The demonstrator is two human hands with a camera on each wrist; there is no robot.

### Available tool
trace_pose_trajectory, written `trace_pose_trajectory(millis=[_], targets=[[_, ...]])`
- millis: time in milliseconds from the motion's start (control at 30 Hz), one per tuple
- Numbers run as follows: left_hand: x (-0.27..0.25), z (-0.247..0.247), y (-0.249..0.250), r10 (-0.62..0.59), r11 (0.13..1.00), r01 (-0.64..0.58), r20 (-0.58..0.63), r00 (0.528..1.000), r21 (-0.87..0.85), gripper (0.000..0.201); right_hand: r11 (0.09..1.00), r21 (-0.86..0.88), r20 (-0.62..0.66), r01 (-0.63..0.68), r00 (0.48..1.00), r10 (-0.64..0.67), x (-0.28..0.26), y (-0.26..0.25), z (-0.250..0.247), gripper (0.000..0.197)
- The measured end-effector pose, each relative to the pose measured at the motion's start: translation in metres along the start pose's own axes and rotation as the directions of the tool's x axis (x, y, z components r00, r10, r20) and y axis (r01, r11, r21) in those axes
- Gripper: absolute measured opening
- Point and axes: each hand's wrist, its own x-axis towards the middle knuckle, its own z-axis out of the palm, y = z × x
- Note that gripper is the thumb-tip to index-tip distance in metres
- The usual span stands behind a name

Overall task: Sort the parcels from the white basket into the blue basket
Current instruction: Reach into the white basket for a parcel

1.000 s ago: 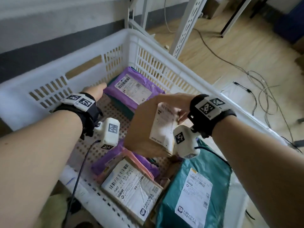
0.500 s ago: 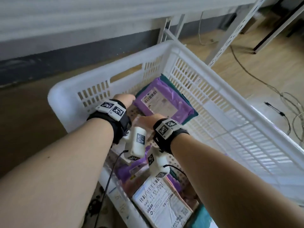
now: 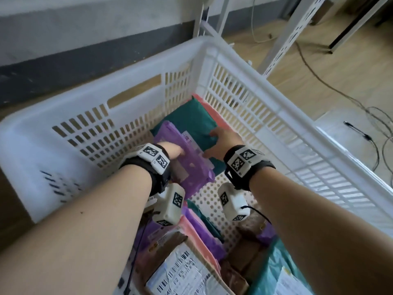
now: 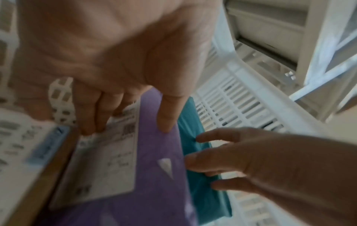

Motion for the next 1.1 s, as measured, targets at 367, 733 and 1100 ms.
trace_pose_trajectory(millis=[367,733,1100], targets=[[0.024,0.005,0.005,-0.024,0.928,-0.042,-0.171,0.985,-0.37,0.034,1.0,0.023,0.134,0.014,0.991,-0.017,0.015,0.0,0.025,0.033],[0.029,0.013,0.003,-0.063,0.881,0.019,-0.076,0.995,-0.474,0.083,0.99,0.077,-0.088,-0.121,0.988,0.128,0.036,0.026,-0.015,0.03],[0.093,0.045,-0.016,-0.069,0.696,0.085,0.051,0.996,-0.713,0.116,0.942,0.247,0.177,-0.225,0.967,0.184,0.063,0.039,0.004,0.087]])
